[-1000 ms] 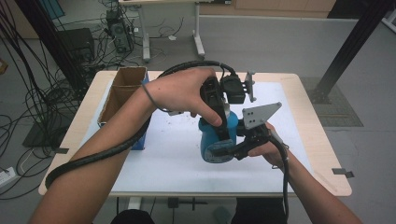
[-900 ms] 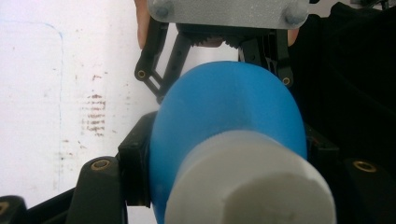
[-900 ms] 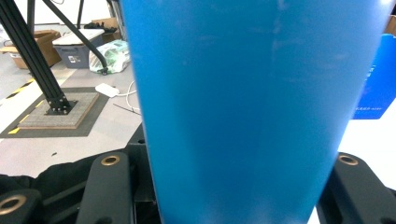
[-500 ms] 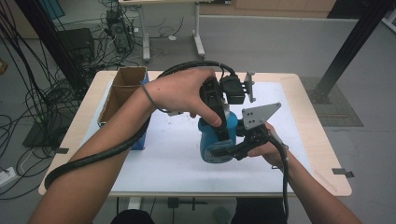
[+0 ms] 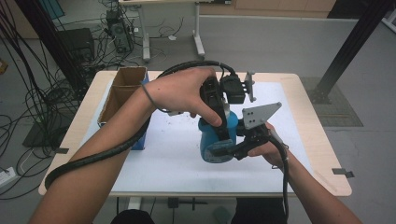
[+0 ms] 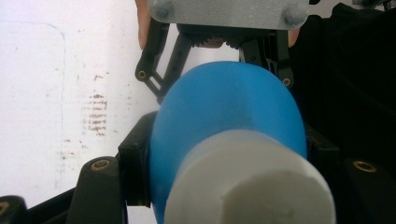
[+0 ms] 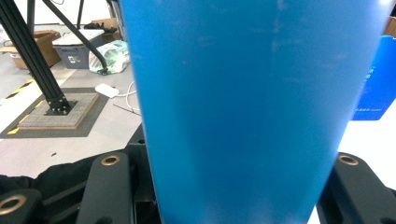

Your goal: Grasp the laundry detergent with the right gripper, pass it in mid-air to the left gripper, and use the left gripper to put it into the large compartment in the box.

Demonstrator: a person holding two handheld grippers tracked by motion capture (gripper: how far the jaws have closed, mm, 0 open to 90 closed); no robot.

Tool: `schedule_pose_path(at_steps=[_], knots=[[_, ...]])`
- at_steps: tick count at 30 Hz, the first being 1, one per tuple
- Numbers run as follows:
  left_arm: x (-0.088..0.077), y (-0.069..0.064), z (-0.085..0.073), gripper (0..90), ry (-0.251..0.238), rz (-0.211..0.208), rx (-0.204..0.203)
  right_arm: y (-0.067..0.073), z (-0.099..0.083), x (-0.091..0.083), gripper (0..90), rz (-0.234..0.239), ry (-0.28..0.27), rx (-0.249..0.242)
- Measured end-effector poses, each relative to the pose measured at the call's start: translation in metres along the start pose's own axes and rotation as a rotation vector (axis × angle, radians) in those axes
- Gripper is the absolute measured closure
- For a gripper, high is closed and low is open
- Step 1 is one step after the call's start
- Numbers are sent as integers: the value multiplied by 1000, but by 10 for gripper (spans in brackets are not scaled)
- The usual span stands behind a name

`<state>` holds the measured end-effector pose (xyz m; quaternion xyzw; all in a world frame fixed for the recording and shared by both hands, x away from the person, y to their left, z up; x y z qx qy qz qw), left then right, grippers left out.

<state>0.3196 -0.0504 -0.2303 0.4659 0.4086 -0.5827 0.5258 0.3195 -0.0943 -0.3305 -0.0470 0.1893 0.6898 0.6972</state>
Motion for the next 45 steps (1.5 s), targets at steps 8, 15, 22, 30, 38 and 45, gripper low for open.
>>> schedule_pose_path(at_steps=[8, 15, 22, 30, 38, 45], knots=[[0, 2, 0, 374, 2, 10, 8, -2, 0, 0, 429, -5, -6, -2], [1, 4, -1, 375, 1, 13, 7, -5, -1, 0, 427, -14, -10, -3], [3, 4, 0, 375, 13, 11, 12, -5, -3, 2, 425, -15, -11, -2], [-1, 5, 0, 376, 11, 20, 16, -6, 0, 1, 417, -32, -33, -8], [1, 6, -3, 375, 19, 31, 5, -10, 2, -1, 289, -67, -58, 24], [2, 9, -8, 375, 32, 33, -6, -15, -5, -1, 78, -109, -7, 59]])
Point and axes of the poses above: each handheld gripper's, and its own axes: x roughly forward along the jaws, z roughly out of its top, y roughly to its left, the point moved 8 cm from there along x, roughly forward along the jaws, and after that the axes turned 10 degrees about x, right-handed, at the moved point
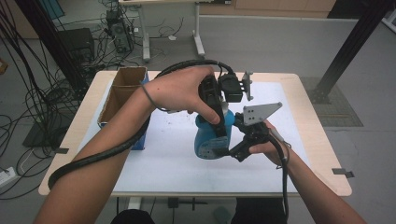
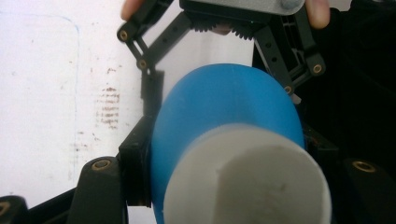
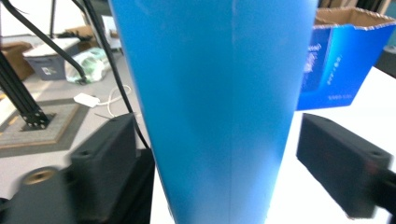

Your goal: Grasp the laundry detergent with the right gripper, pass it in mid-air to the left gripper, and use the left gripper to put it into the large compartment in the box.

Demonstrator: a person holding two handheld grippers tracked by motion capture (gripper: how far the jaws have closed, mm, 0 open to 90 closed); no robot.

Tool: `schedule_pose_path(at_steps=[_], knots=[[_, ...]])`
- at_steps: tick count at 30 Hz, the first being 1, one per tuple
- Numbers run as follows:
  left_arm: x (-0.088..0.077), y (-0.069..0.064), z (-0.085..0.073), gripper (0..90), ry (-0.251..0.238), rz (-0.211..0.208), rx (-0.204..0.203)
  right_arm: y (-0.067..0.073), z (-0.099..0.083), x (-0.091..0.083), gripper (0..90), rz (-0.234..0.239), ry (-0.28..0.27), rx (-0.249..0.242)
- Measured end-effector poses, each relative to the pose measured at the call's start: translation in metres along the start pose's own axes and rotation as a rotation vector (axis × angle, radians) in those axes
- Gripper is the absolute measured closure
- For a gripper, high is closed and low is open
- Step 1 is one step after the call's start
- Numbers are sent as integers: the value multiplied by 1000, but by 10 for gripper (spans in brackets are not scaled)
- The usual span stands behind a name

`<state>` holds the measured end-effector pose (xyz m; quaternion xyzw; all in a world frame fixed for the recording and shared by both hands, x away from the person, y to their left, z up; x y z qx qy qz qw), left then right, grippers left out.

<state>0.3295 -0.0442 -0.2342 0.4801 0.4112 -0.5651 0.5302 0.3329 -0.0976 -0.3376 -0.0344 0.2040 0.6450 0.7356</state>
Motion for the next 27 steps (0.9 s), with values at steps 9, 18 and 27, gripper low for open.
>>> schedule_pose_path(at_steps=[9, 18, 27], knots=[[3, 2, -2, 375, 0, 6, -20, -4, -8, -2, 25, -38, 111, 10], [-1, 5, -4, 376, -12, 21, -30, -8, -13, -8, 26, -70, 223, 42], [0, 8, -11, 375, 9, 47, -64, -17, -21, -21, 32, -114, 326, 109]])
Point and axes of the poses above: each handheld gripper's, and its own axes: x roughly forward along the jaws, z roughly out of its top, y roughly to its left, the point moved 8 cm from there along x, roughly forward along the jaws, and after that the axes turned 10 degrees about x, right-handed, at the moved point
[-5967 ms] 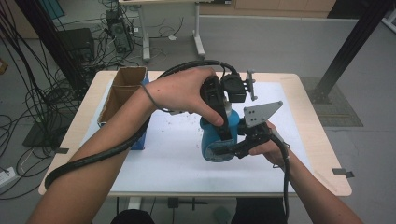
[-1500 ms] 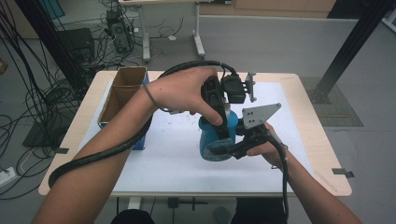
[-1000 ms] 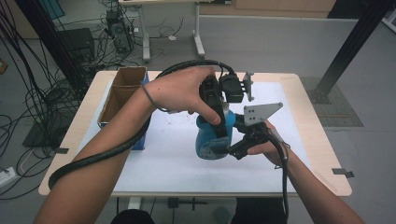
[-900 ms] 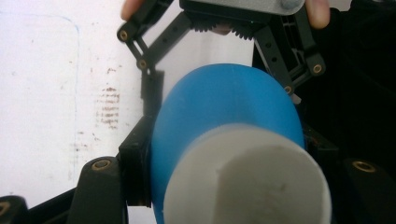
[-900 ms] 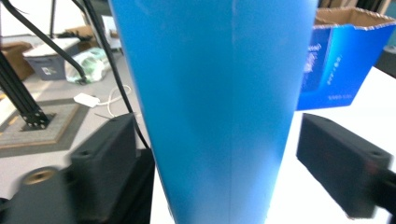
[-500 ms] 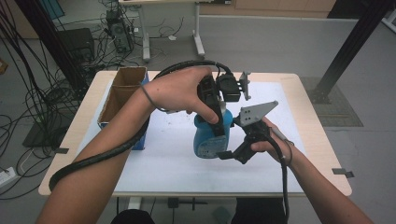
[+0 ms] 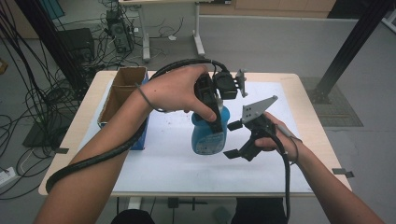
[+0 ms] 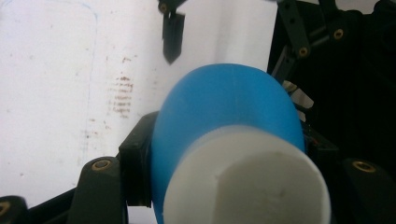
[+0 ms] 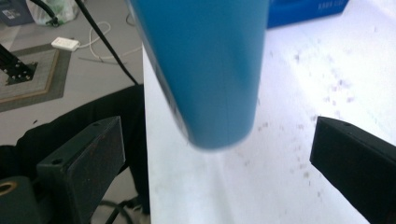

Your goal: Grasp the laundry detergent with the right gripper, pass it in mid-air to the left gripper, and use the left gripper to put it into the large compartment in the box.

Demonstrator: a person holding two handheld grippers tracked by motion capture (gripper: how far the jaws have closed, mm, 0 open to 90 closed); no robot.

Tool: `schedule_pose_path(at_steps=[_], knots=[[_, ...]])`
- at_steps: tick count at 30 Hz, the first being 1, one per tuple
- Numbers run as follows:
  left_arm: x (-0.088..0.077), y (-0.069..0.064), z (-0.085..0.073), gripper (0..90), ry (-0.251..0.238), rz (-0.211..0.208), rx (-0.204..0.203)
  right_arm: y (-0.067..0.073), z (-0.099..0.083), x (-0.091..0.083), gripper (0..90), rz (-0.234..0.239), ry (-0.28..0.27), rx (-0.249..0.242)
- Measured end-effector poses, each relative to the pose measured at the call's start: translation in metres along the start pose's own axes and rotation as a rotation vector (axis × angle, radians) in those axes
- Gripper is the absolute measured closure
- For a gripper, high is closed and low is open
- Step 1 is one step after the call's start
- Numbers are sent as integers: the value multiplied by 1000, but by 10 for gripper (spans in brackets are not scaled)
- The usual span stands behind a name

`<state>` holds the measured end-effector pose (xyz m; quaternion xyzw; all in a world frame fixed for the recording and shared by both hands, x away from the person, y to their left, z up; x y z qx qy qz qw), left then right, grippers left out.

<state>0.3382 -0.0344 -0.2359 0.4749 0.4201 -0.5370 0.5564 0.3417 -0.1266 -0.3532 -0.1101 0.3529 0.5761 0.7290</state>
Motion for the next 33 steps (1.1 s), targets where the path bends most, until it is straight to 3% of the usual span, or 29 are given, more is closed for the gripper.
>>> schedule_pose_path(at_steps=[4, 10, 20, 26, 31, 33], knots=[[0, 0, -4, 375, 7, -4, -14, -8, -8, -4, 38, -12, 50, 32], [0, 2, -10, 375, 22, 3, -38, -25, -20, -12, 38, -67, 129, 85], [-8, 10, -20, 375, 23, 48, -188, -57, -38, -35, 46, -187, 245, 188], [-10, 16, -30, 376, 39, 38, -285, -76, -47, -49, 50, -269, 303, 258], [-12, 20, -36, 376, 44, 41, -353, -92, -56, -57, 53, -370, 381, 303], [-13, 21, -39, 376, 43, 41, -389, -99, -60, -60, 54, -383, 406, 330]])
Point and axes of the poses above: each handheld gripper's, and its own axes: x roughly forward along the jaws, z roughly out of its top, y roughly to its left, the point moved 8 cm from there along x, roughly forward along the jaws, and after that the axes turned 10 degrees about x, right-handed, at the moved point
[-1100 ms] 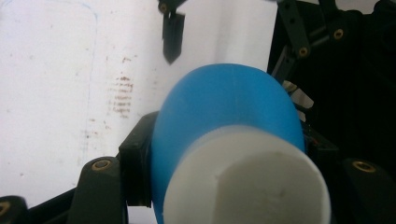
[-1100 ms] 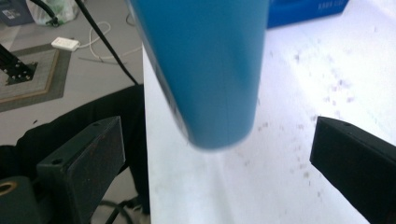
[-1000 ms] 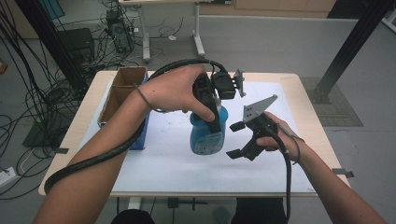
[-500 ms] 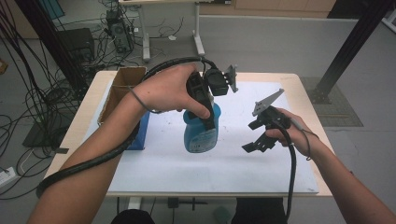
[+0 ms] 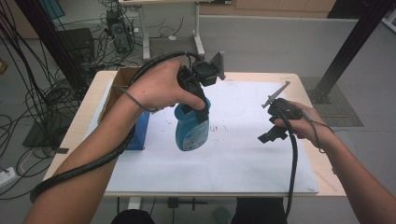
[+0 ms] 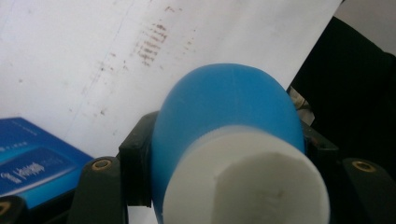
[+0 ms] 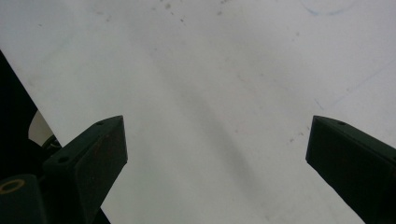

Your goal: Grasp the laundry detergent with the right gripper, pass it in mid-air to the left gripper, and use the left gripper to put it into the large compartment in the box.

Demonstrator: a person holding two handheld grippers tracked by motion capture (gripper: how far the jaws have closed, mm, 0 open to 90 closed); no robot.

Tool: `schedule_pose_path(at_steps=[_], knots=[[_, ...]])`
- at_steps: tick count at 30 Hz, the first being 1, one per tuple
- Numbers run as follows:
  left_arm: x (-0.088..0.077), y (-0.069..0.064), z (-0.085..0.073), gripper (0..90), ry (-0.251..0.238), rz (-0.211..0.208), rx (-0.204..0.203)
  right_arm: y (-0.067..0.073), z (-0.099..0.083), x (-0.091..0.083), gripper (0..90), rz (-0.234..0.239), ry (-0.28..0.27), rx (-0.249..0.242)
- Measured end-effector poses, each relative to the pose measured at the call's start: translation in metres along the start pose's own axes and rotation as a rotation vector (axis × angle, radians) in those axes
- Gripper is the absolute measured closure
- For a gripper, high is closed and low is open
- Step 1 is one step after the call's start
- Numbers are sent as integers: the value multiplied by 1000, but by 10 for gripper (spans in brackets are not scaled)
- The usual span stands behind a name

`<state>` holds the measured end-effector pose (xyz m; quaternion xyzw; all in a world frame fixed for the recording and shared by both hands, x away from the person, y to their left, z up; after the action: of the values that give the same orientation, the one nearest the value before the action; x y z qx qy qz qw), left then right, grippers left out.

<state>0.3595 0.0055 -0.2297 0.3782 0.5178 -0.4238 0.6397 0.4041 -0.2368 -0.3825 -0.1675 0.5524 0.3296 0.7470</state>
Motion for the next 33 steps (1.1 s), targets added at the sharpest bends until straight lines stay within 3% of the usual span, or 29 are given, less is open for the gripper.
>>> schedule_pose_path(at_steps=[6, 14, 20, 33], knots=[[-6, 9, -7, 376, -9, 9, -75, -24, -2, 4, 63, -55, 47, 80], [-20, 22, -16, 376, -13, 27, -167, -44, -4, 3, 70, -114, 103, 145], [-35, 35, -21, 376, -20, 45, -231, -52, -5, 5, 76, -128, 115, 184], [-70, 73, -41, 376, -26, 84, -386, -58, -6, 8, 68, -127, 120, 200]])
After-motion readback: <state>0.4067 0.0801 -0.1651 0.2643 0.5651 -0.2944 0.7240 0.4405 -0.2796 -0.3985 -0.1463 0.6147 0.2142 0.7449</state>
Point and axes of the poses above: each handheld gripper's, and its own axes: x roughly forward along the jaws, z roughly out of its top, y roughly to its left, the point moved 8 cm from there along x, roughly forward along the jaws, and after that the axes turned 10 degrees about x, right-handed, at the moved point
